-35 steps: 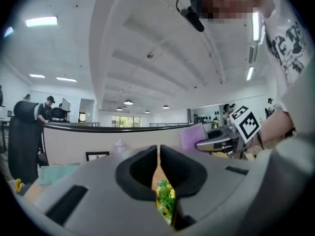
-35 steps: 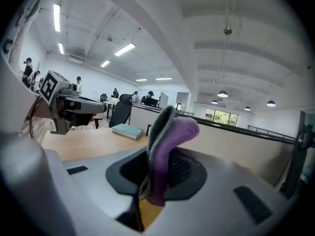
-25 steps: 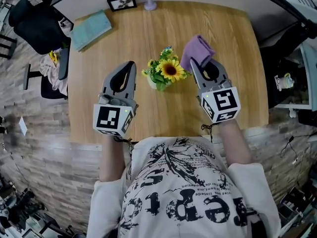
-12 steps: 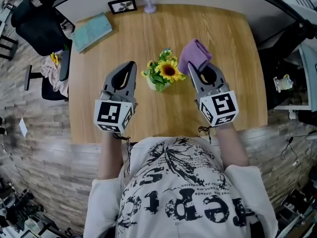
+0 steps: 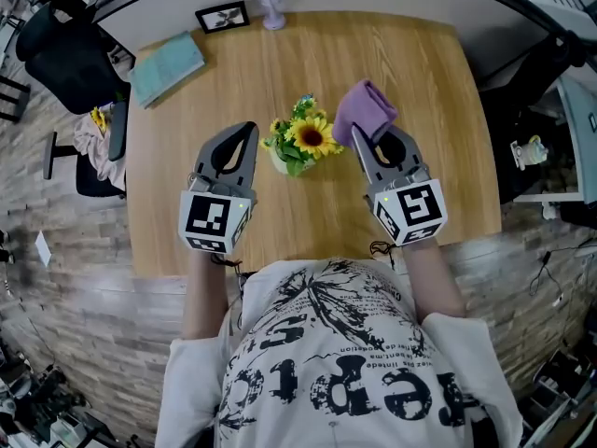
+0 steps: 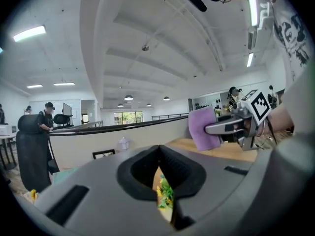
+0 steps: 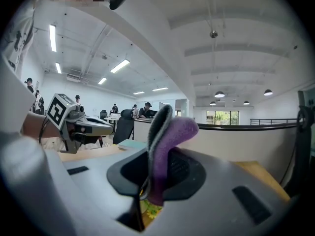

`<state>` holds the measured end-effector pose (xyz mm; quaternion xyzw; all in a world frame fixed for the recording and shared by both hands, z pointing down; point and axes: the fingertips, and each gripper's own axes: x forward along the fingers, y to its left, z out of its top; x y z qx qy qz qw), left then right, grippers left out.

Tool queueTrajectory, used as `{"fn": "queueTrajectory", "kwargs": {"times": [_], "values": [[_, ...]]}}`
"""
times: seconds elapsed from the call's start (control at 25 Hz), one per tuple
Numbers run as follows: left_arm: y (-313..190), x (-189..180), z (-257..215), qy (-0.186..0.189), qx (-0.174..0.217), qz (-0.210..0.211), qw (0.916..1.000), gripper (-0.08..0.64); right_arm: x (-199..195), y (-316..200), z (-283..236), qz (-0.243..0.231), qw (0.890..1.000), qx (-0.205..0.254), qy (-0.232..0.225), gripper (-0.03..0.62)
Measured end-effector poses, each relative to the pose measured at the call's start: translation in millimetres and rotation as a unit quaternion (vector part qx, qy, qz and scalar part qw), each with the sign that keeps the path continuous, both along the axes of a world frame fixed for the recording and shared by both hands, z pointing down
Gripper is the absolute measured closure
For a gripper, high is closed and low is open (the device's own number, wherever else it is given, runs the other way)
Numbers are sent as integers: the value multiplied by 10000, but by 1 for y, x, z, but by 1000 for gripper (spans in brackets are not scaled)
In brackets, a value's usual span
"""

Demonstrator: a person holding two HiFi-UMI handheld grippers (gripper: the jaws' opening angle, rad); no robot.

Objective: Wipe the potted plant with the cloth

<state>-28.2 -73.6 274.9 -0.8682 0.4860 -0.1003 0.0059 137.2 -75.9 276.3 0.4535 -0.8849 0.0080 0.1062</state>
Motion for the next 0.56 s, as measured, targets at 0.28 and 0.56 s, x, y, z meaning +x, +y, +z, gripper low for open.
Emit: {"fn": "queueTrajectory", "kwargs": {"times": [0.28,0.56], "values": [[6,9,-1,76,74,192,9998,555,-3,1,0,-42,10000,46,55,532],[2,9,11,52,-84,225,9997,555,-3,-5,3,53,10000,-24,72,532]]}}
